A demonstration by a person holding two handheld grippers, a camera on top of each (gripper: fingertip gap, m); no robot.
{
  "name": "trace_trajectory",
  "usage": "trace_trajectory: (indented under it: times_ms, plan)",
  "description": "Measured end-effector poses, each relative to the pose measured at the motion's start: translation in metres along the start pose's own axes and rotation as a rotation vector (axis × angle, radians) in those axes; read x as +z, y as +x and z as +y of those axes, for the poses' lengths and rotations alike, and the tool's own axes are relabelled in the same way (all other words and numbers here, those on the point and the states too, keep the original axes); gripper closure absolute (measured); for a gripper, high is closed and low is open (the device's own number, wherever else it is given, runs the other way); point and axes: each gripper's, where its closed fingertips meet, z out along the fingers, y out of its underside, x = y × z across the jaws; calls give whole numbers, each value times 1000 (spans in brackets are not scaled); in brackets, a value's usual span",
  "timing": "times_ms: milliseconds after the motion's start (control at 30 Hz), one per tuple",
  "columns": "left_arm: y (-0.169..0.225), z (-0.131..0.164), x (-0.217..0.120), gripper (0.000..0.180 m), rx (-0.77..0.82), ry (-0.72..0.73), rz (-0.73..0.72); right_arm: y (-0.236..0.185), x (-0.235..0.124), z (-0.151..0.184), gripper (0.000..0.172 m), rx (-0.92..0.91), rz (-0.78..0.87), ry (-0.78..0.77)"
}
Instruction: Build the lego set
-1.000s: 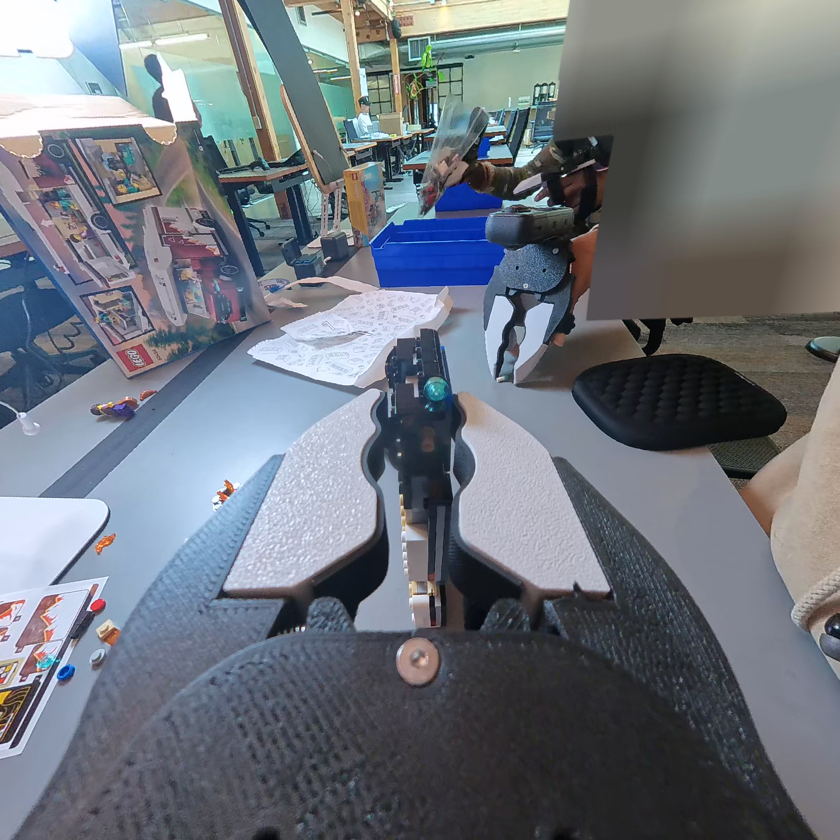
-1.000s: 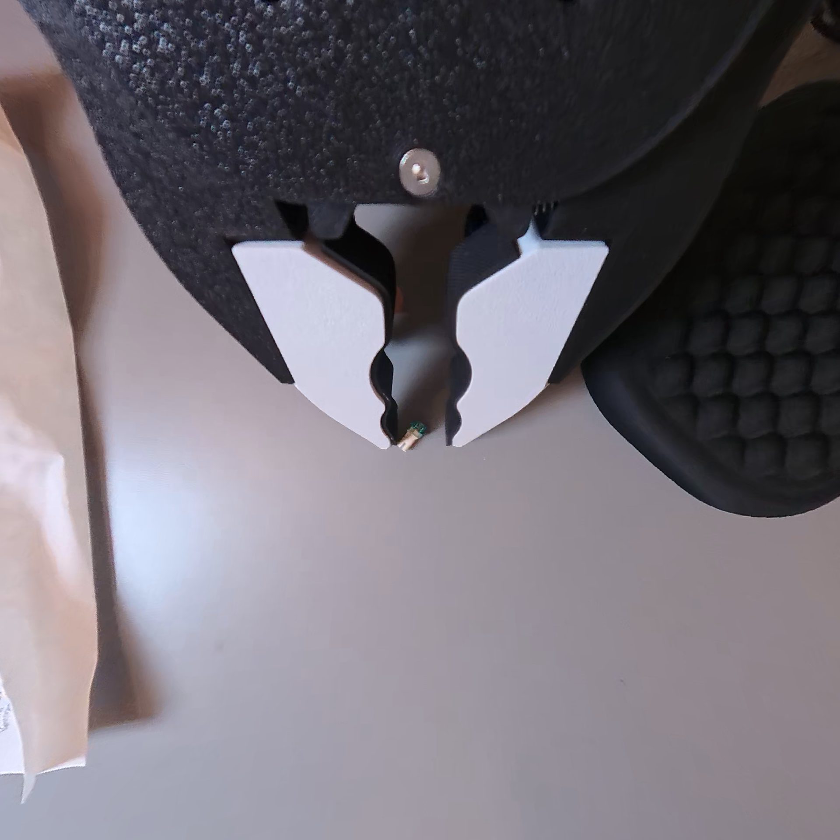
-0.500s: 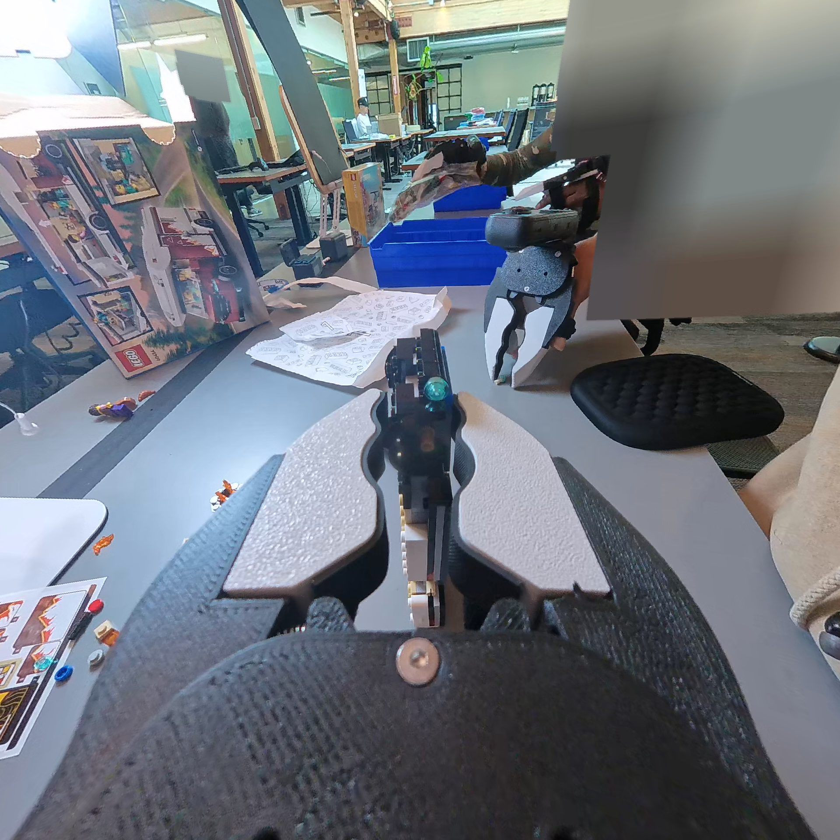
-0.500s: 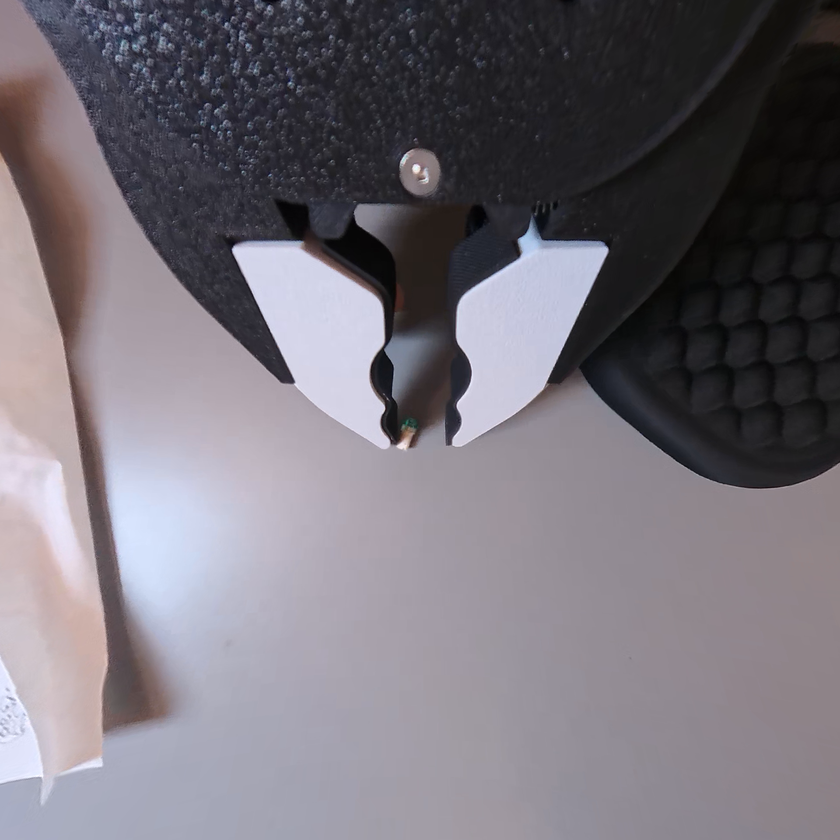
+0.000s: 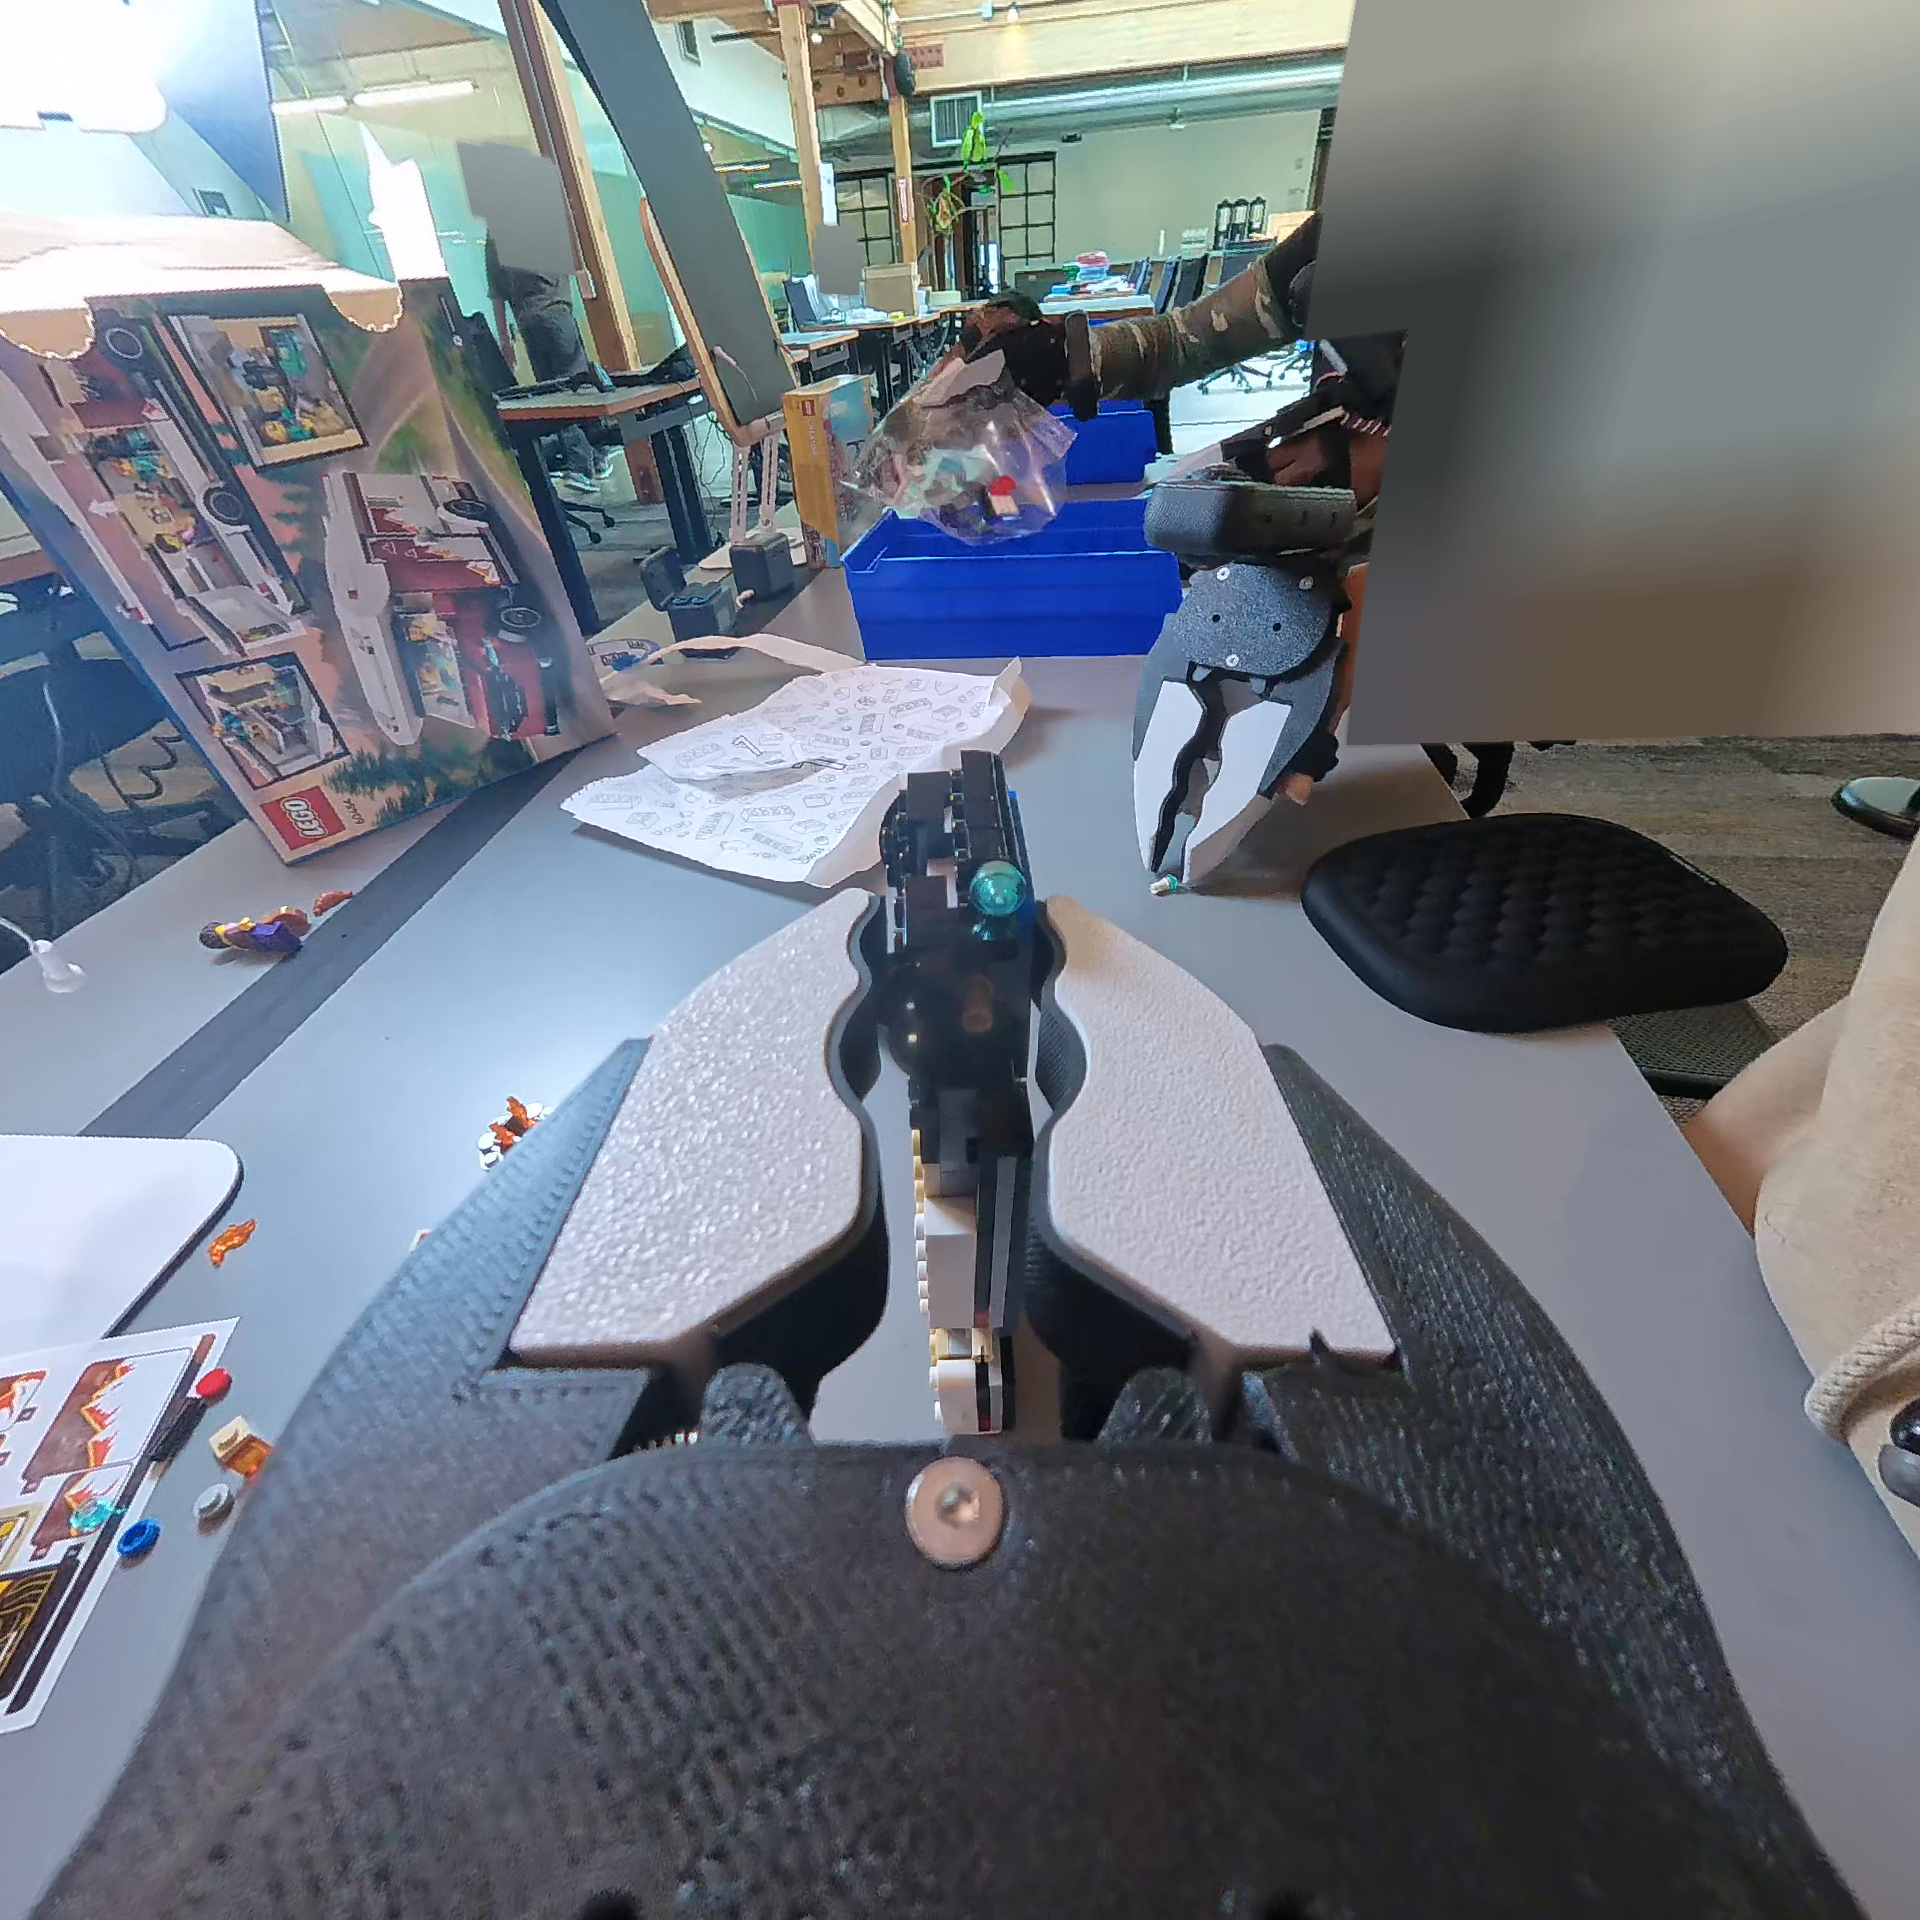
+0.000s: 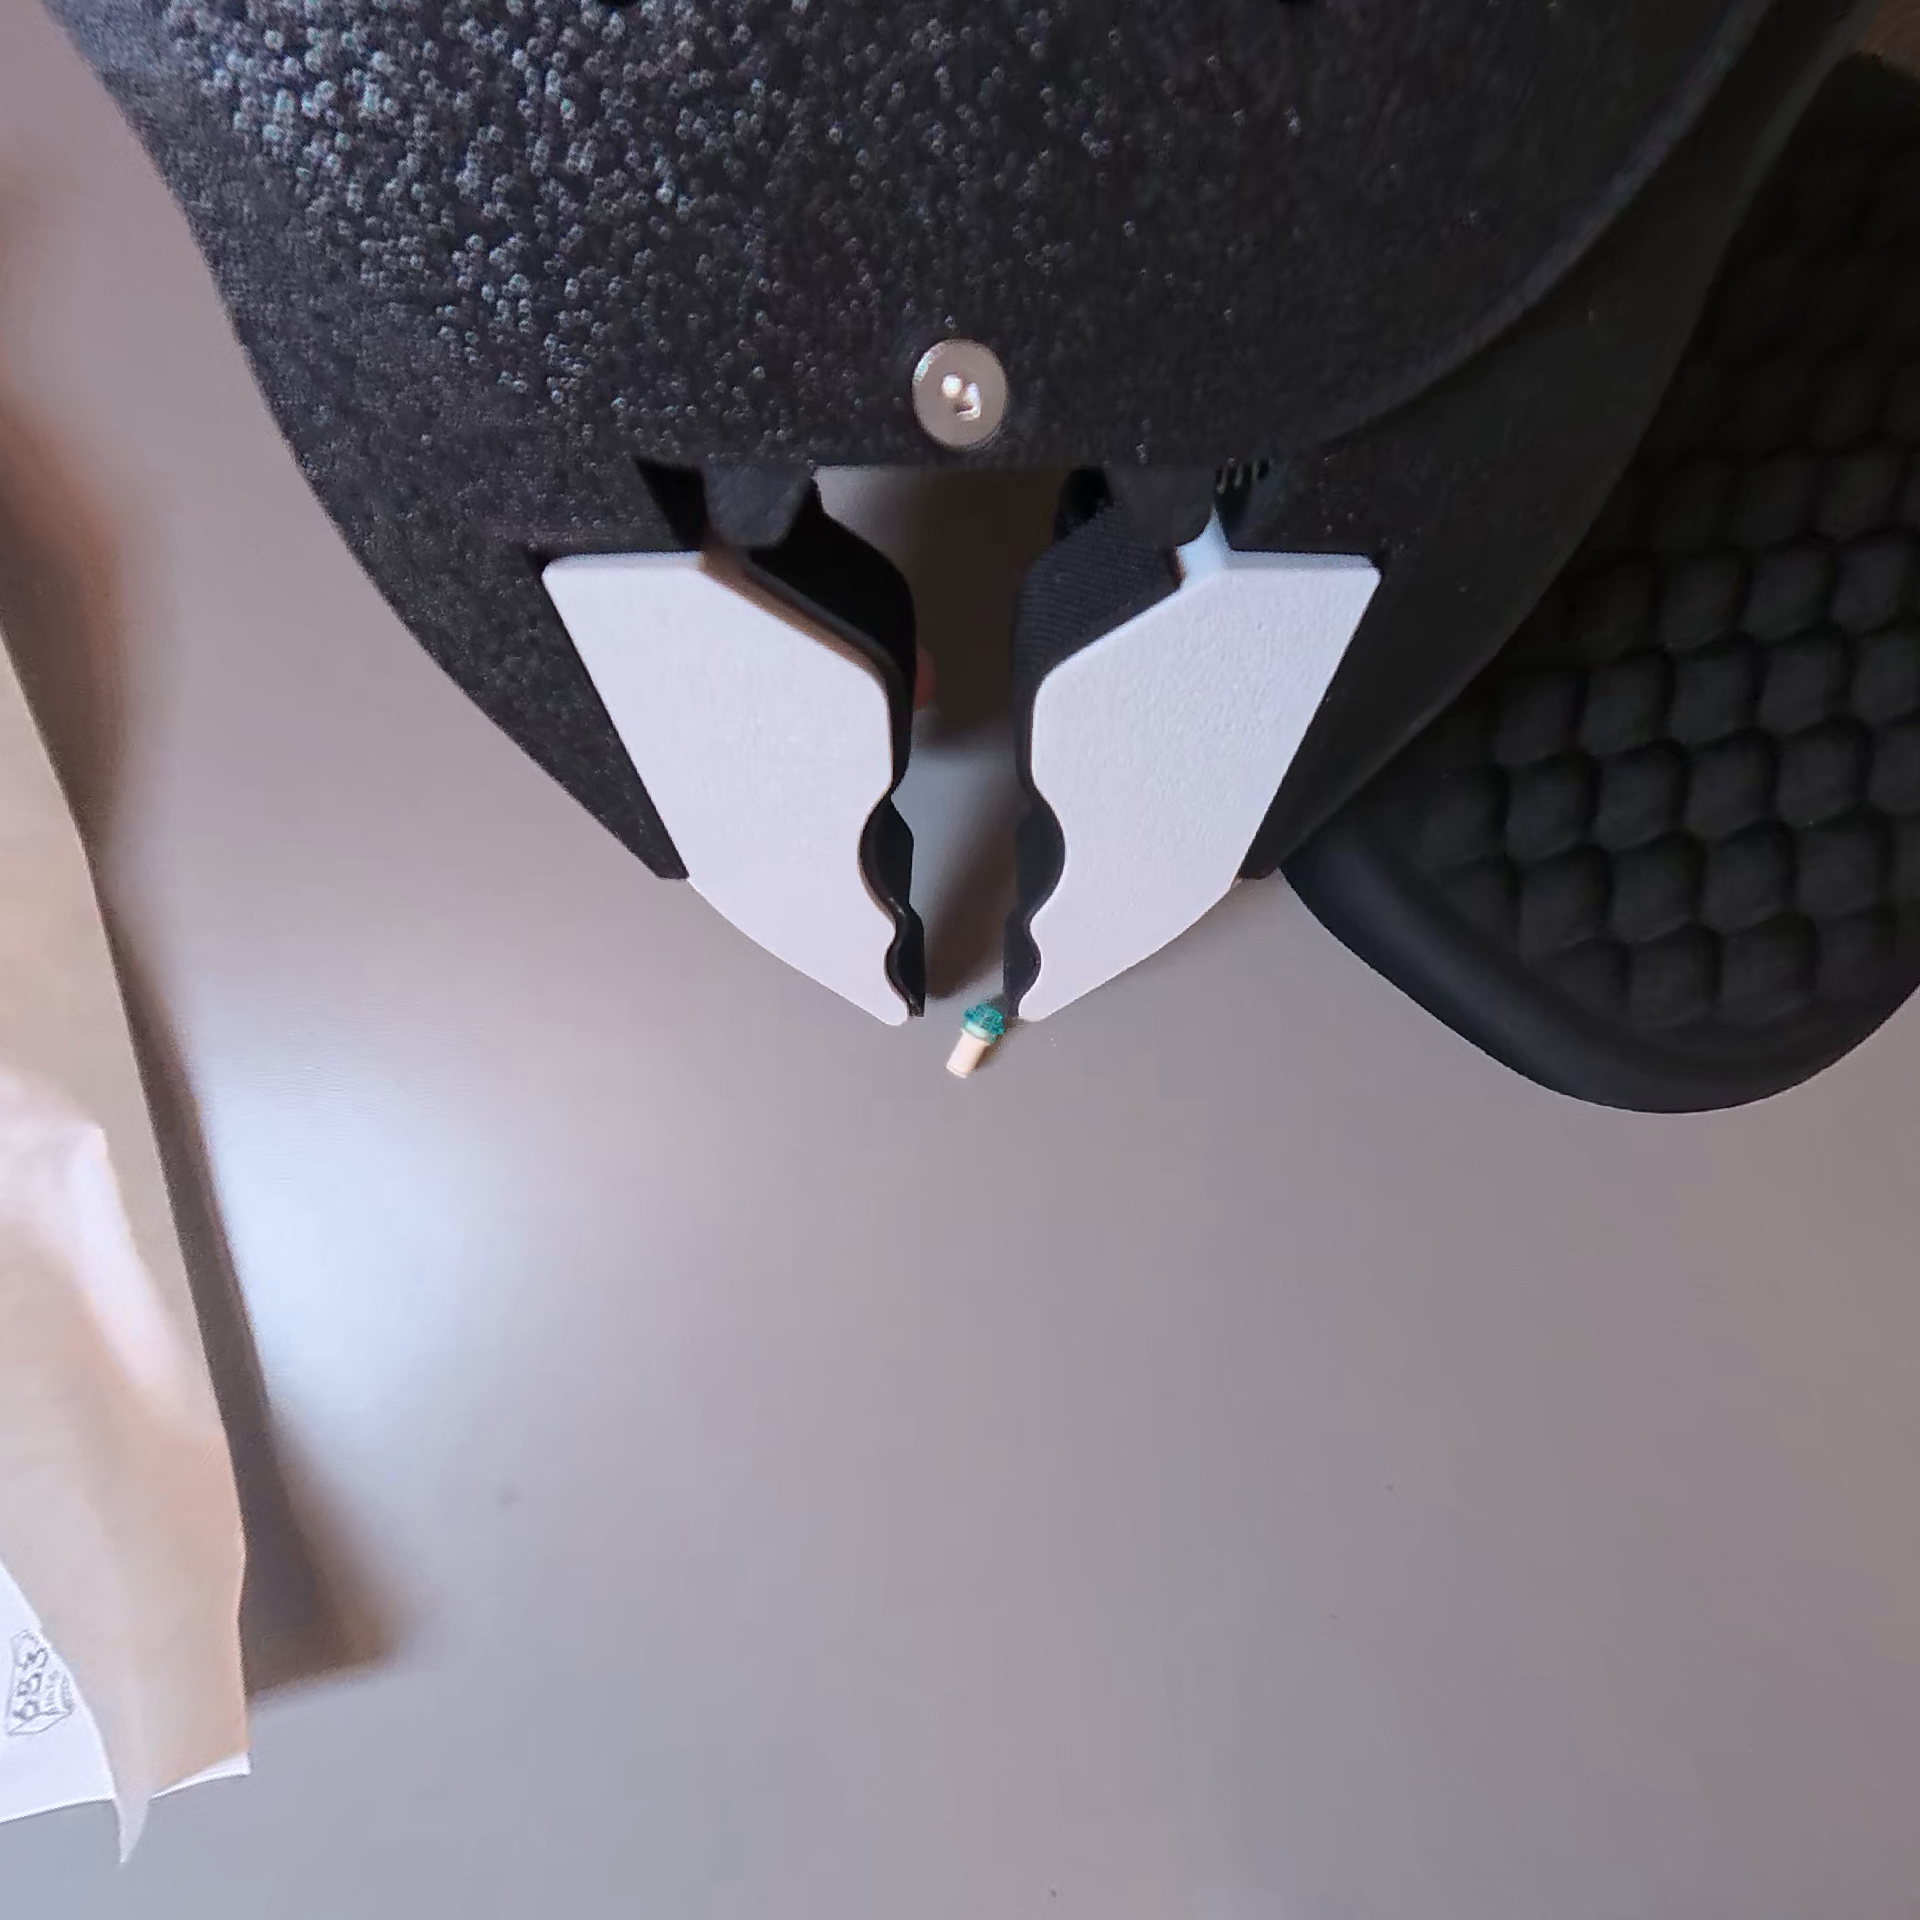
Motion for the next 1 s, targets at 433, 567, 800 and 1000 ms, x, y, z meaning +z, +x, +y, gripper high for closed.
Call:
trace_trajectory:
  times_ms: [433, 567, 800, 1000]
  plan:
    - [1, 0, -1, 155, 3, -2, 2, 5, 1, -2, 158, 20, 26, -7]
    - [1, 0, 0, 155, 0, 0, 5, 7, 3, -4, 157, 15, 35, 1]
    - [1, 0, -1, 155, 5, -4, 5, 16, 5, -6, 157, -9, 15, -19]
    - [2, 0, 0, 155, 3, 1, 12, 26, 9, -18, 154, -43, -60, 32]
